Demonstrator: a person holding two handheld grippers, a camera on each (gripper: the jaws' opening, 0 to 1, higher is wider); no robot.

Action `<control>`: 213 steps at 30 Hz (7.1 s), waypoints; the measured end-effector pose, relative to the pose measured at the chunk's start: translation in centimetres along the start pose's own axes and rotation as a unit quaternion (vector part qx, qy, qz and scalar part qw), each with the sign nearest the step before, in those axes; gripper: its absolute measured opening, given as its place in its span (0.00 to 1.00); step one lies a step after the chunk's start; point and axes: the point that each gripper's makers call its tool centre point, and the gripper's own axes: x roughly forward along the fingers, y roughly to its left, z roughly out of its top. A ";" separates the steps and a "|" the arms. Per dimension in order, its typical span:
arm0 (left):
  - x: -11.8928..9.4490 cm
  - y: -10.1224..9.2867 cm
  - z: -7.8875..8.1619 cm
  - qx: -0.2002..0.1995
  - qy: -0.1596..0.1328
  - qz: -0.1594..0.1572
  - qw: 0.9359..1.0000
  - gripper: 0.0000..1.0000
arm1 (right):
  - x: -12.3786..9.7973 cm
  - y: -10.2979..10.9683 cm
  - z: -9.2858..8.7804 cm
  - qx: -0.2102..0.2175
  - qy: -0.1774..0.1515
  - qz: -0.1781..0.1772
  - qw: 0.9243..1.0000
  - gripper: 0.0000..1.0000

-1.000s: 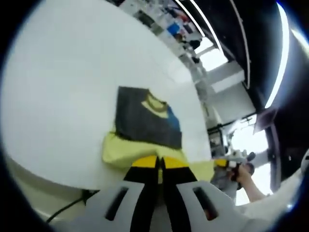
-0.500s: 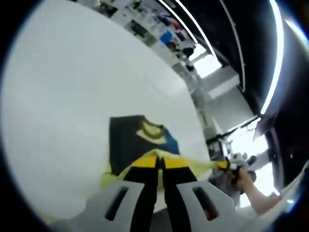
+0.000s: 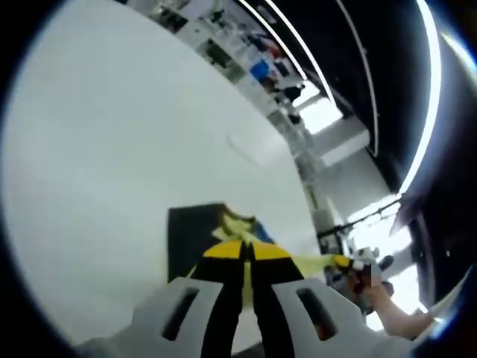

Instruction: Fold the garment on the visible template until the final outline fits inside the template.

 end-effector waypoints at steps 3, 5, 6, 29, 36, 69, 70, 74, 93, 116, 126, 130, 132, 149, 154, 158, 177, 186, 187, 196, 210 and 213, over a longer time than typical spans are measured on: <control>0.6 0.2 0.7 0.000 -0.003 0.004 1.000 0.00 | 0.6 -0.1 0.7 0.004 -0.004 0.004 1.000 0.02; 0.9 0.5 1.0 -0.003 -0.005 0.005 1.000 0.00 | 0.9 -0.7 1.4 0.006 -0.006 0.003 1.000 0.02; 1.1 0.7 1.2 -0.004 -0.008 0.007 1.000 0.00 | 1.2 -0.9 1.7 0.009 -0.008 0.003 1.000 0.02; 5.9 5.5 1.8 -0.054 0.007 0.043 0.998 0.00 | 6.0 -8.3 4.1 0.065 0.011 -0.013 0.998 0.02; 7.0 7.0 1.5 -0.069 0.014 0.055 0.996 0.00 | 7.6 -10.4 3.8 0.090 0.014 -0.021 0.996 0.02; 10.7 10.5 0.9 -0.172 0.012 0.049 0.984 0.03 | 11.1 -14.0 3.1 0.195 -0.020 -0.007 0.981 0.03; 10.8 10.4 1.0 -0.175 0.012 0.046 0.983 0.04 | 11.1 -14.0 3.1 0.191 -0.020 -0.009 0.981 0.04; 10.9 10.3 1.3 -0.171 0.013 0.046 0.984 0.05 | 11.3 -14.3 3.7 0.194 -0.030 -0.003 0.981 0.10; 10.9 10.2 3.3 -0.181 -0.023 0.041 0.982 0.04 | 11.3 -14.6 7.1 0.196 -0.106 -0.002 0.975 0.28; 9.4 9.0 2.5 0.067 -0.011 0.061 0.996 0.15 | 8.8 -13.0 9.3 -0.069 -0.167 -0.082 0.980 0.21; 8.4 8.8 2.7 0.258 -0.015 0.106 0.960 0.39 | 8.6 -11.5 6.9 -0.328 -0.099 -0.156 0.927 0.50; 7.8 8.3 2.5 0.361 -0.006 0.124 0.924 0.56 | 8.7 -10.9 5.9 -0.366 -0.086 -0.155 0.914 0.70; 7.7 7.9 2.3 0.370 -0.006 0.118 0.922 0.60 | 8.7 -10.9 5.7 -0.363 -0.080 -0.148 0.916 0.68; 4.8 7.6 -2.5 0.319 0.015 0.096 0.943 0.57 | 6.6 -9.4 2.1 -0.365 -0.059 -0.129 0.920 0.65; 3.7 8.0 -4.2 0.310 0.023 0.098 0.945 0.56 | 6.0 -9.2 0.0 -0.362 -0.047 -0.127 0.922 0.65; 3.0 7.5 -4.9 0.306 0.022 0.095 0.947 0.56 | 5.4 -8.7 -0.9 -0.352 -0.052 -0.128 0.926 0.65; 0.7 5.5 -7.6 0.299 0.015 0.080 0.951 0.56 | 2.5 -7.7 -3.8 -0.347 -0.055 -0.137 0.926 0.65; -0.4 5.2 -7.9 0.299 0.014 0.079 0.951 0.57 | 1.2 -6.6 -4.0 -0.350 -0.060 -0.134 0.925 0.66; -0.4 5.3 -8.0 0.300 0.015 0.079 0.951 0.57 | 1.1 -6.5 -4.1 -0.351 -0.059 -0.134 0.925 0.66; -1.0 5.5 -8.5 0.297 0.016 0.078 0.951 0.57 | 0.4 -6.2 -4.8 -0.353 -0.057 -0.134 0.924 0.65; -0.5 7.6 -10.6 0.269 0.042 0.078 0.959 0.61 | 1.0 -7.8 -7.7 -0.355 -0.017 -0.133 0.925 0.65; -0.2 8.3 -11.2 0.258 0.050 0.079 0.962 0.60 | 1.4 -8.4 -8.5 -0.350 -0.007 -0.131 0.927 0.64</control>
